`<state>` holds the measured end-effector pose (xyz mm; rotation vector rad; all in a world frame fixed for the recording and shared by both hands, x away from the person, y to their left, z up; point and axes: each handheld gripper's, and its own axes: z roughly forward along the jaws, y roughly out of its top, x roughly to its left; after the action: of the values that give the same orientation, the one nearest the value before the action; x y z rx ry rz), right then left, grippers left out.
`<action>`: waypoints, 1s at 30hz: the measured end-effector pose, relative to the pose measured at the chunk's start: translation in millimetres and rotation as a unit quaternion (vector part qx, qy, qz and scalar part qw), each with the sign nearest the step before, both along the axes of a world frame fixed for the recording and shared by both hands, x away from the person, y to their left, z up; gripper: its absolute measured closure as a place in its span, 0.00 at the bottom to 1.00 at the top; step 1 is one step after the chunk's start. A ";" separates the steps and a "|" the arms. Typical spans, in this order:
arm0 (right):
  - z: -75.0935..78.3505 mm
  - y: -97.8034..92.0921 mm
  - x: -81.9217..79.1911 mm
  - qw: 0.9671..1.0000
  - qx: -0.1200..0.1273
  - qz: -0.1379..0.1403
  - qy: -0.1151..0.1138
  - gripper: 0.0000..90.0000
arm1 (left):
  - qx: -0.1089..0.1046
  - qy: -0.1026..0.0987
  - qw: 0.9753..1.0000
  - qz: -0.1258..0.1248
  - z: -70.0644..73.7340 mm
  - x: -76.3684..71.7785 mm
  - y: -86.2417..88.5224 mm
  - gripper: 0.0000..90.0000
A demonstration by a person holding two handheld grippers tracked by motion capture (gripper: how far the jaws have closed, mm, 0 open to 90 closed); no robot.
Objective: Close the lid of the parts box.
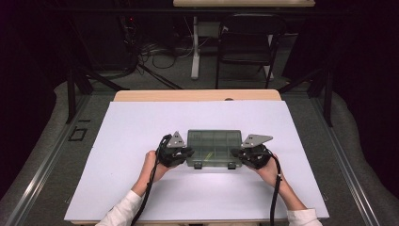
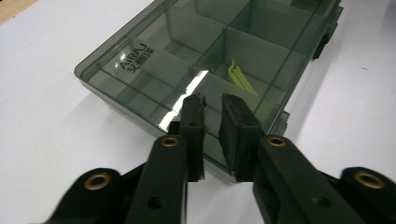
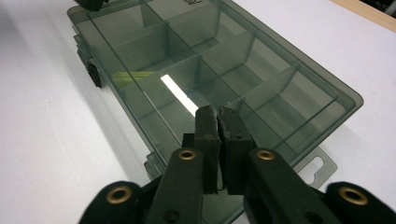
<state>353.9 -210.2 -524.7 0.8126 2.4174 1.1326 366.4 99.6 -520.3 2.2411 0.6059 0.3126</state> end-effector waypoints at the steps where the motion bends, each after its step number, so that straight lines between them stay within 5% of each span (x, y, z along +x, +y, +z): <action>1: 0.2 0.0 0.1 1.000 0.000 -0.002 -0.001 0.95 | 0.004 -0.002 1.000 -0.001 0.2 -0.5 -0.8 0.81; 6: 0.9 -0.8 -1.3 1.000 0.004 -0.004 -0.007 0.78 | 0.003 -0.001 1.000 0.007 1.0 -2.2 -0.7 0.59; 13: 11.6 3.4 -8.0 1.000 0.020 -0.009 0.000 0.37 | 0.000 0.001 1.000 0.023 7.0 -8.2 6.4 0.26; 19: 17.0 9.7 -16.4 1.000 0.016 0.003 0.015 0.19 | 0.008 -0.008 0.999 0.032 10.9 -19.4 17.1 0.16; 30: 19.7 8.0 -32.9 1.000 0.013 -0.008 0.017 0.08 | 0.024 -0.017 0.998 0.055 11.3 -37.6 43.3 0.07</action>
<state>321.0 -202.2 -505.0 0.8635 2.4240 1.1547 328.9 142.9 -509.1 2.2480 0.7115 0.4247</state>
